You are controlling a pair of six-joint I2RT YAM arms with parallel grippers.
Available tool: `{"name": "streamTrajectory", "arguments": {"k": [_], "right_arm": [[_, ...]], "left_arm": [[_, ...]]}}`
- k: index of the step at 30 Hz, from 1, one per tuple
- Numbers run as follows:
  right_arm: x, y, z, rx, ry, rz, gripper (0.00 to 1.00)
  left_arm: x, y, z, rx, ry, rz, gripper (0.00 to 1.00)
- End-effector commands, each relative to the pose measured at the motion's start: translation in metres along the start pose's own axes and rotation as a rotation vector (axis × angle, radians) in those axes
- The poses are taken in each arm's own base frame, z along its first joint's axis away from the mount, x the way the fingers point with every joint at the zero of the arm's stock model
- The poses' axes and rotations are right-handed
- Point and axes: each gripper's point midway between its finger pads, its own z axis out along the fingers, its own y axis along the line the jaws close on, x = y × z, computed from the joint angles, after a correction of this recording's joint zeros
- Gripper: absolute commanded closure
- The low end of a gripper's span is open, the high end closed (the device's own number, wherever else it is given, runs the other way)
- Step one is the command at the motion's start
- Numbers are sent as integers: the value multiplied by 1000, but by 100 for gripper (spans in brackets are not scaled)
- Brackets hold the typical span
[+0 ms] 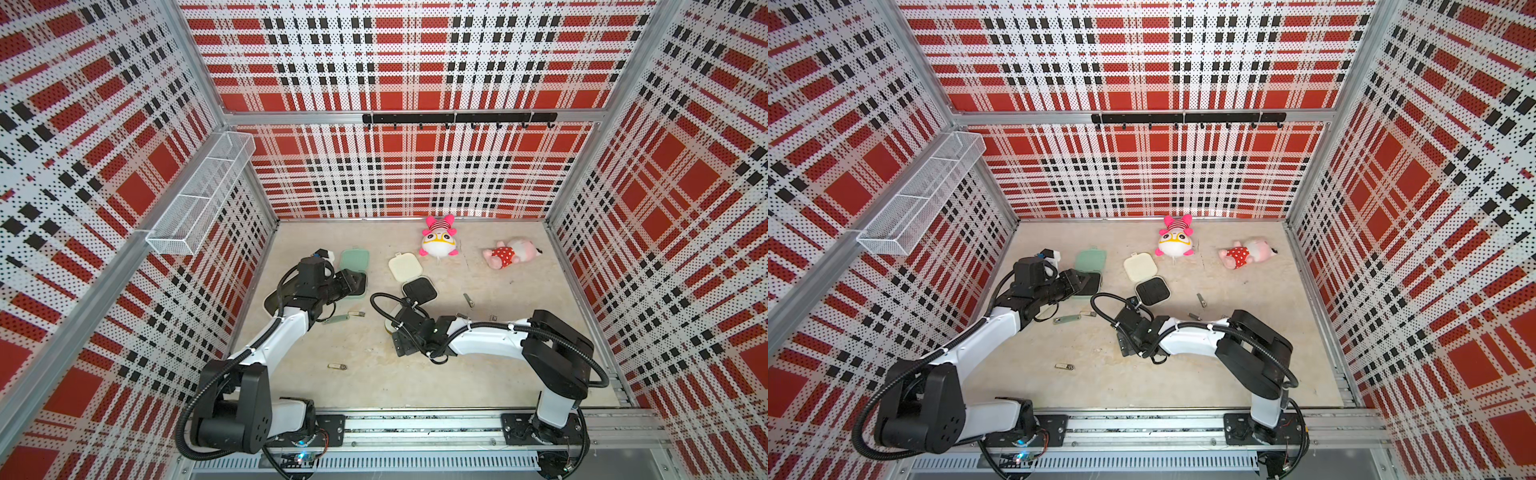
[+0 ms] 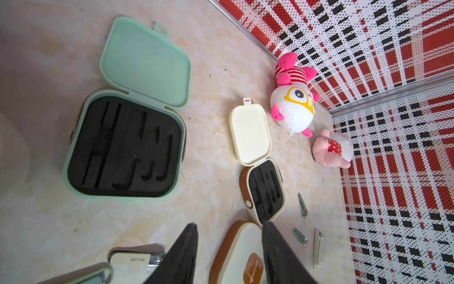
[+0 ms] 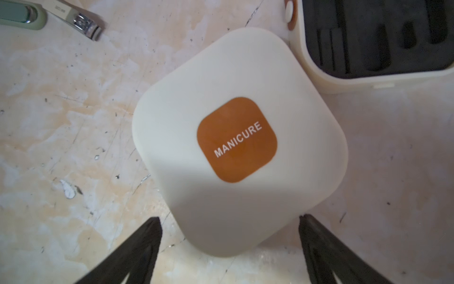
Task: Organize nail clipper sets
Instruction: Move the storage box to the center of the board.
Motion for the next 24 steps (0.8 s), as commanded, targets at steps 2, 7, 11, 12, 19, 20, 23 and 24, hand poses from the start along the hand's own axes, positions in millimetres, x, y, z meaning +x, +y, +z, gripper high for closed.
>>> {"name": "streamTrajectory", "arguments": {"k": [2, 7, 11, 12, 19, 20, 23, 24], "right_arm": [[-11, 8, 9, 24, -9, -35, 12], [-28, 13, 24, 24, -1, 0, 21], [-48, 10, 36, 27, -2, 61, 26], [-52, 9, 39, 28, -3, 74, 27], [-90, 4, 59, -10, -26, 147, 32], [-97, 4, 62, -19, -32, 157, 33], [-116, -3, 69, -19, -51, 204, 37], [-122, -6, 71, -17, -59, 219, 37]], "left_arm": [[-1, 1, -5, 25, -6, -14, 52], [-1, 6, -8, 19, -14, -20, 52], [1, 10, -9, 16, -13, -29, 52], [1, 10, -10, 17, -12, -30, 52], [5, 12, -10, 16, -8, -34, 52], [5, 13, -10, 15, -9, -34, 52], [7, 13, -9, 17, -1, -39, 52], [7, 13, -9, 20, -4, -38, 52]]}}
